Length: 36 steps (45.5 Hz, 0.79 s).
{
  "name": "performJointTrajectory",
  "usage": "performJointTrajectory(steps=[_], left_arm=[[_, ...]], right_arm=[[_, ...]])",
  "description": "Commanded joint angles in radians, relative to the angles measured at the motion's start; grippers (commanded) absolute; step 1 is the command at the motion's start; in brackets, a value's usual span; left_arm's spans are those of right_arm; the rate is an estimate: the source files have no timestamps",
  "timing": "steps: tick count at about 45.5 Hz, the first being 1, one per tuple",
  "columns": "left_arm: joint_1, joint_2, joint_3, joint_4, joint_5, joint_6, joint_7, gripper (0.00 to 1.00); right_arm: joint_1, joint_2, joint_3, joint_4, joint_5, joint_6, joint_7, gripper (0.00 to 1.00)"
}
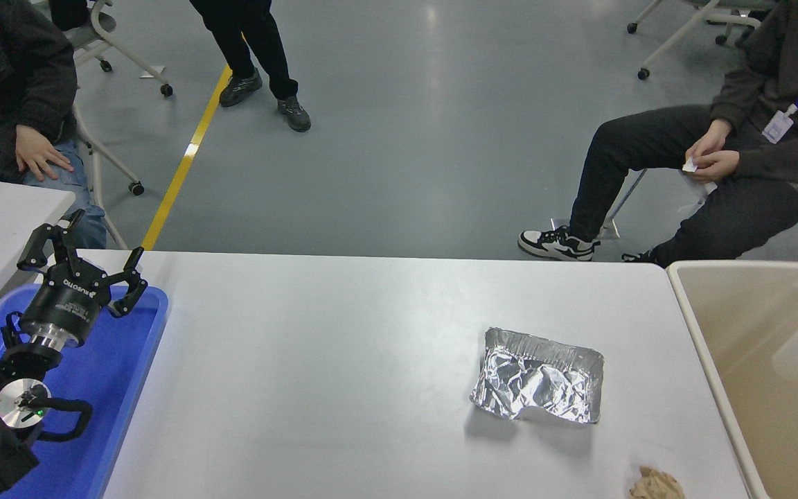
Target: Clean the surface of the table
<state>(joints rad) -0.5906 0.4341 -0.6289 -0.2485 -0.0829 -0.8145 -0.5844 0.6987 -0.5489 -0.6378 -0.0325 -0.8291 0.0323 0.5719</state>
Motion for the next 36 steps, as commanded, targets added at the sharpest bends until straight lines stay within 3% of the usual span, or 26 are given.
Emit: performJointTrajectory(steps=[1,14,36], left_arm=[[0.0,0.0,0.0,0.0,0.0,0.0,-0.002,1.0],[0.0,0.0,0.0,0.0,-0.001,0.0,-0.002,1.0],[0.0,0.0,0.0,0.0,0.0,0.0,-0.002,1.0]], right_arm=[[-0.033,0.067,0.001,-0.037,0.013,-0.034,-0.093,0.0],[-0.034,0.08,-0.007,-0.038,0.012,-0.078,-0.162,0.0],[-0.039,0.07,-0.017,-0.038,0.008,-0.083,-0.165,0.0]])
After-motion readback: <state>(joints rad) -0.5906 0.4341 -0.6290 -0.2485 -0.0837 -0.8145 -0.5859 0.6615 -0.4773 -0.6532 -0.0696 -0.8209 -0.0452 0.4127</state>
